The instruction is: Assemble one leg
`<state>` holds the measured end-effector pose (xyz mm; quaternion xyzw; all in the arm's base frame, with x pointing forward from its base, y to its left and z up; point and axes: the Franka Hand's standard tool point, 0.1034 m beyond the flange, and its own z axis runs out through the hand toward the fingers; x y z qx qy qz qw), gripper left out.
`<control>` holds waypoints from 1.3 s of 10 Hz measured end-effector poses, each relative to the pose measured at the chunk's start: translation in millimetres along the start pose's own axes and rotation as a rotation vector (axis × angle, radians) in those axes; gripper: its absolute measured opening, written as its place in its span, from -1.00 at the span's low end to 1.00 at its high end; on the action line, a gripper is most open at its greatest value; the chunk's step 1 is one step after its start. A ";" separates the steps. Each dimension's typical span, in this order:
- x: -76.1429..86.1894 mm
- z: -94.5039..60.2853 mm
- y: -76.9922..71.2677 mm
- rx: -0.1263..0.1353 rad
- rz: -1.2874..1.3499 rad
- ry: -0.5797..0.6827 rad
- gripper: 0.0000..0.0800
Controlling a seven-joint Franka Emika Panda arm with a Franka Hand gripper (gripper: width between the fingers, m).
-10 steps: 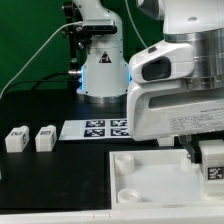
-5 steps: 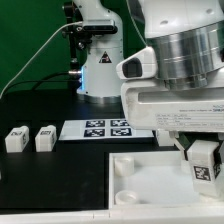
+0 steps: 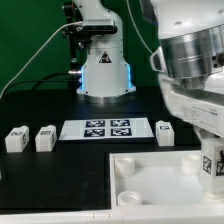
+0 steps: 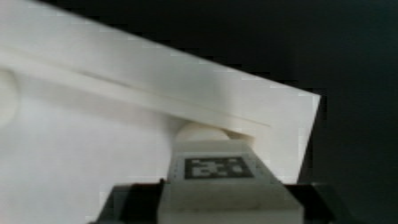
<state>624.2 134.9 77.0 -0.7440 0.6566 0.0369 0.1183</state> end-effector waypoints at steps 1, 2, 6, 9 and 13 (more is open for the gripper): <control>-6.1 3.4 -1.9 0.018 0.086 -0.004 -0.27; -5.8 3.4 -1.9 0.019 0.086 -0.004 -0.27; -7.1 3.8 -1.6 0.018 0.065 -0.004 0.55; -6.2 2.0 2.1 -0.030 -0.075 -0.021 0.61; -1.9 0.3 -0.5 -0.040 -0.534 -0.030 0.62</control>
Offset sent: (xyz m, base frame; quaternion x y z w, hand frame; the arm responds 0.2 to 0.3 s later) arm 0.0000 0.0000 0.0000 0.0000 0.0000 0.0000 1.0000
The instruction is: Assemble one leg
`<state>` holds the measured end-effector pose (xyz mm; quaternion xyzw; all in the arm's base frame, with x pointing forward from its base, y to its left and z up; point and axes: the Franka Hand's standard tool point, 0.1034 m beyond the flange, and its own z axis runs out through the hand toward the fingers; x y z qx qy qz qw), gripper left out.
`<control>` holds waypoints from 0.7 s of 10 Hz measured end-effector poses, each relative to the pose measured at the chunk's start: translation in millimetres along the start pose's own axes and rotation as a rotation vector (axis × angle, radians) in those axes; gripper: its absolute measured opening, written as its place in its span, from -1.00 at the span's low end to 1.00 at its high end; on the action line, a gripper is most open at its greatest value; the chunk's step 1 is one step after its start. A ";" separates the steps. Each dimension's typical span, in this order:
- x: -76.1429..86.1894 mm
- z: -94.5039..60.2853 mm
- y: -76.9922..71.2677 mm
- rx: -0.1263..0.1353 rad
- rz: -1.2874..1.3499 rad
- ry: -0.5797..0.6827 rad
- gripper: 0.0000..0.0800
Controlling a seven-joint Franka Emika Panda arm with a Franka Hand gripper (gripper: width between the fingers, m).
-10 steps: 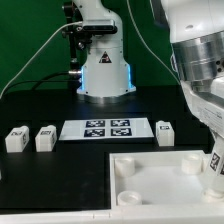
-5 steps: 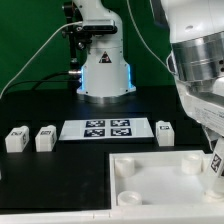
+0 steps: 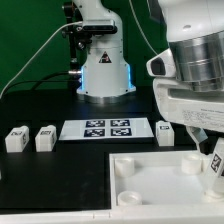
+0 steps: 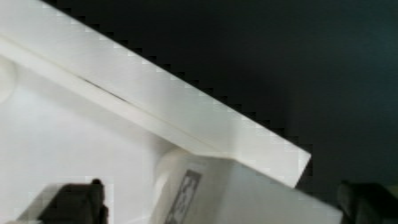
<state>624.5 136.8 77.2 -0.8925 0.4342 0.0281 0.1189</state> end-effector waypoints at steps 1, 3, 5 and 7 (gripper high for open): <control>0.3 0.1 0.2 0.000 -0.090 0.000 0.62; -5.2 2.7 -0.3 -0.051 -0.324 0.030 0.62; -3.1 6.8 3.5 -0.083 -0.620 0.032 0.62; 5.7 4.0 7.1 -0.086 -0.750 0.026 0.62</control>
Offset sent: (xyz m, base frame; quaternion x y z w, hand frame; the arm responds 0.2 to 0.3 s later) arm -0.0050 0.0011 -0.0140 -0.0468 0.0322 -0.2679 0.9618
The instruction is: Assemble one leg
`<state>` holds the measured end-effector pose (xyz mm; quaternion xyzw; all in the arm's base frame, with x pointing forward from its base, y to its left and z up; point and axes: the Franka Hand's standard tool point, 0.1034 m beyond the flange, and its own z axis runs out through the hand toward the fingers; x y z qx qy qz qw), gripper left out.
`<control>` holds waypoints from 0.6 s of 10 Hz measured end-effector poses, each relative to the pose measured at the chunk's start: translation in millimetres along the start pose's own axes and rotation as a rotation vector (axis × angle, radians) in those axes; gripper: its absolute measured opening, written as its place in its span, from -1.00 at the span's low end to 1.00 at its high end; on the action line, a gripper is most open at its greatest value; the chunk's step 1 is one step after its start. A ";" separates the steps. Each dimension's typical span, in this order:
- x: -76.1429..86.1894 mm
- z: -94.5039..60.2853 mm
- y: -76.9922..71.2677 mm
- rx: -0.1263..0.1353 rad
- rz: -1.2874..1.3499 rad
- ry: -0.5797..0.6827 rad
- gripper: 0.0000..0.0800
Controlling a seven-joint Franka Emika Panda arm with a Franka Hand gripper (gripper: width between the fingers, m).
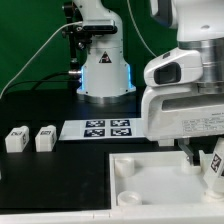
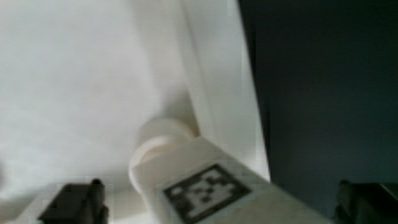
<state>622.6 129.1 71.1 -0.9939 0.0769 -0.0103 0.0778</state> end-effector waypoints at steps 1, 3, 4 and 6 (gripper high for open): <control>-0.8 0.4 -1.5 0.000 0.013 -0.001 0.56; -0.8 0.4 -1.4 0.000 0.012 -0.001 0.12; -0.1 0.1 2.4 -0.005 0.014 0.000 0.12; 0.1 0.9 8.3 -0.011 0.021 -0.001 -0.24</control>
Offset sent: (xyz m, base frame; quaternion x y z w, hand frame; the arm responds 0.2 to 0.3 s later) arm 0.0000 0.0000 0.0000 0.0000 0.0000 0.0000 1.0000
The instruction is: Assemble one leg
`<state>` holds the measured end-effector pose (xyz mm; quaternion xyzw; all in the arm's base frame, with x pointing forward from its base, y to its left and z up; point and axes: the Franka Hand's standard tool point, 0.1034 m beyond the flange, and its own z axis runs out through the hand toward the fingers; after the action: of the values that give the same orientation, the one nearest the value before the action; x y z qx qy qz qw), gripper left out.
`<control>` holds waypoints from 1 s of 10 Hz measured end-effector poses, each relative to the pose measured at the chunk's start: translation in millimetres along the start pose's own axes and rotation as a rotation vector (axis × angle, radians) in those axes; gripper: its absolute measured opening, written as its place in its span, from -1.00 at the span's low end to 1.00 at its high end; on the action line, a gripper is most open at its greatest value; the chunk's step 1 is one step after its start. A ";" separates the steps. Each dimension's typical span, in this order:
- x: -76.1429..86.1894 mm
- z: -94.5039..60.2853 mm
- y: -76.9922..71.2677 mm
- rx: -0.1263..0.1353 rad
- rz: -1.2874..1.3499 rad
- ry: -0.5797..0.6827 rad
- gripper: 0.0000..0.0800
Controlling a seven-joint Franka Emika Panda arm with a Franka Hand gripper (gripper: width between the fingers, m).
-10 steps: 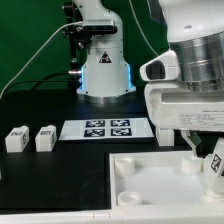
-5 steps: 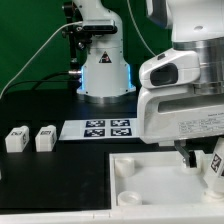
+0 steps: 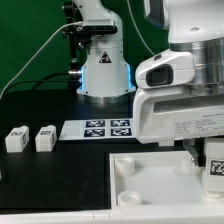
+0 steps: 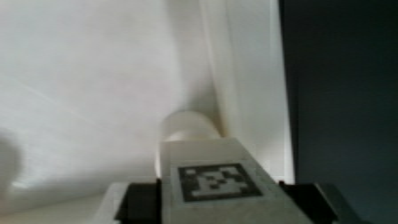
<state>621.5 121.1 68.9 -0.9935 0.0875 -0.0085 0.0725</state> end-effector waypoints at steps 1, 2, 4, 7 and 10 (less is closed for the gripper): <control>0.1 0.0 1.0 0.000 0.002 0.000 -0.26; 0.3 0.1 1.8 0.000 0.009 0.000 -0.26; 0.4 0.0 2.3 0.001 0.042 -0.002 -0.26; 3.0 0.4 0.0 0.032 0.454 -0.024 -0.27; 5.5 2.7 -0.3 0.078 0.835 -0.048 -0.27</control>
Offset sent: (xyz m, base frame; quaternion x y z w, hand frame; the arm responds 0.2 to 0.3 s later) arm 0.0000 0.0000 0.0000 0.0000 0.0000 0.0000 1.0000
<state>627.1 120.8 66.3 -0.8691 0.4806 0.0416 0.1094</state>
